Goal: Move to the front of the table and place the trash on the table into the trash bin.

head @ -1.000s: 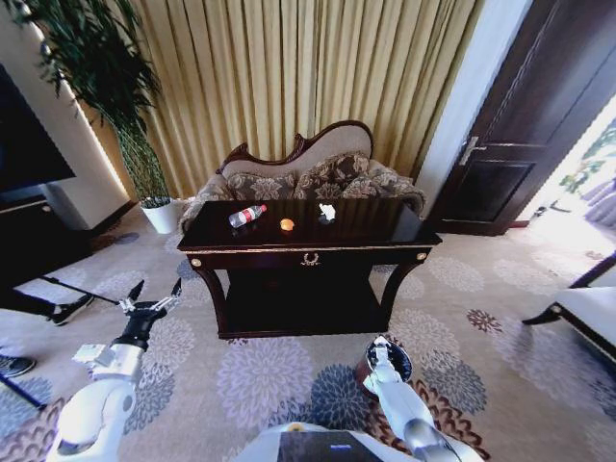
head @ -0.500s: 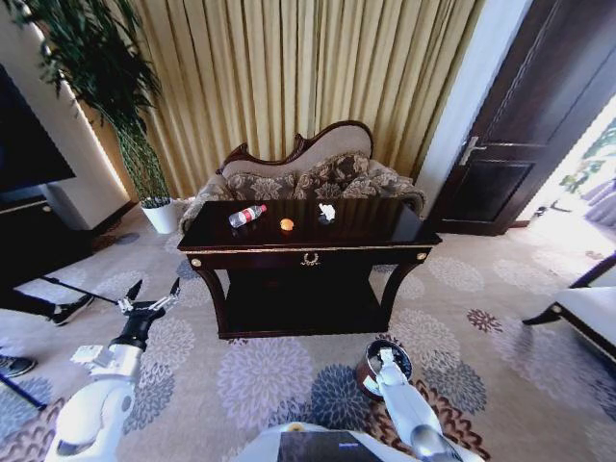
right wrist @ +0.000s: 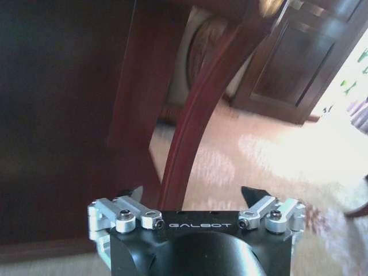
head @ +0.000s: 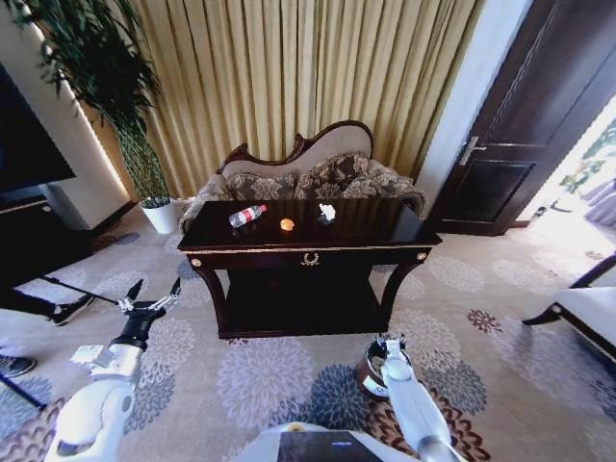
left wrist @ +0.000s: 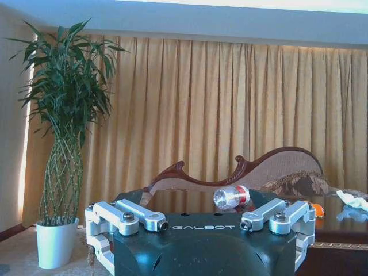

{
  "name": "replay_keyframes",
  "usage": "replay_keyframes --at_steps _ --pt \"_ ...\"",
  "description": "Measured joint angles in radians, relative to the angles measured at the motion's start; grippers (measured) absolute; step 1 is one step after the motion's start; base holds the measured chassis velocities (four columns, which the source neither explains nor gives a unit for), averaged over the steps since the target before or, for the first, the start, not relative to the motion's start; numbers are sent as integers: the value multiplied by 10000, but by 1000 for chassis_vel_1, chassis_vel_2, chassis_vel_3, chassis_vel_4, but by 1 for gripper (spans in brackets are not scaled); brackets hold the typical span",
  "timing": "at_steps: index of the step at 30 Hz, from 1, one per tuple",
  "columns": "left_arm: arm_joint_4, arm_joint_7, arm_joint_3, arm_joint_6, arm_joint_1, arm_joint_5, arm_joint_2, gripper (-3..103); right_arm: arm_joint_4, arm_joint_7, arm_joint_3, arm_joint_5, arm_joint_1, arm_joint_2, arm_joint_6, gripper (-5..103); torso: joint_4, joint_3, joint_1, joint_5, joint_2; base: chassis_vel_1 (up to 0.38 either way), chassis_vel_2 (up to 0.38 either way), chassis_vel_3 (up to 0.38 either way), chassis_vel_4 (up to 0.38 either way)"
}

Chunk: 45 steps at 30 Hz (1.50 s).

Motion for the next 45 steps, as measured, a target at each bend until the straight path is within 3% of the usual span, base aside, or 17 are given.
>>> replay_keyframes --at_steps 2,14,19,22,25,31,37,41,44,45 --pt "-1 -3 11 8 0 13 -13 100 1146 8 107 195 -283 -8 -71 99 -2 0 0 5 -1 0 0 0 0" --pt "133 -41 81 22 -7 188 -140 100 5902 -193 294 1865 -1061 -512 -836 100 1 0 0 -2 0 0 0 0 0" --pt "119 -219 195 207 -38 338 -297 100 7939 -486 -98 2791 -1135 -649 -1560 100 2 0 0 -1 0 0 0 0 0" --pt "118 -227 198 230 -37 358 -319 100 8300 -528 -259 3015 -1126 -688 -1753 100 2 0 0 4 0 0 0 0 0" --pt "119 -404 179 265 5 435 -372 100 9373 -947 -922 3994 -1118 -837 -2481 100 2 0 0 1 0 0 0 0 0" --pt "74 -597 143 298 22 443 -406 100 10061 -1185 -1543 4844 -1264 -912 -2866 100 2 0 0 0 0 0 0 0 0" --pt "-119 -733 114 433 51 444 -390 100 10277 -1428 -1929 4765 -1669 -794 -2882 100 0 0 0 2 0 0 0 0 0" --pt "-521 -1147 88 930 -5 404 -243 100 10172 -1488 -1952 4411 -1753 -783 -2864 100 0 0 0 1 0 0 0 0 0" --pt "-1170 -1674 -16 1810 -126 84 31 100 10085 -1384 -1823 4333 -1561 -838 -2848 100 0 0 0 2 -1 0 0 0 0" --pt "-1170 -1674 -16 1810 -126 84 31 100 10085 -1384 -1823 4333 -1561 -838 -2848 100 0 0 0 2 -1 0 0 0 0"
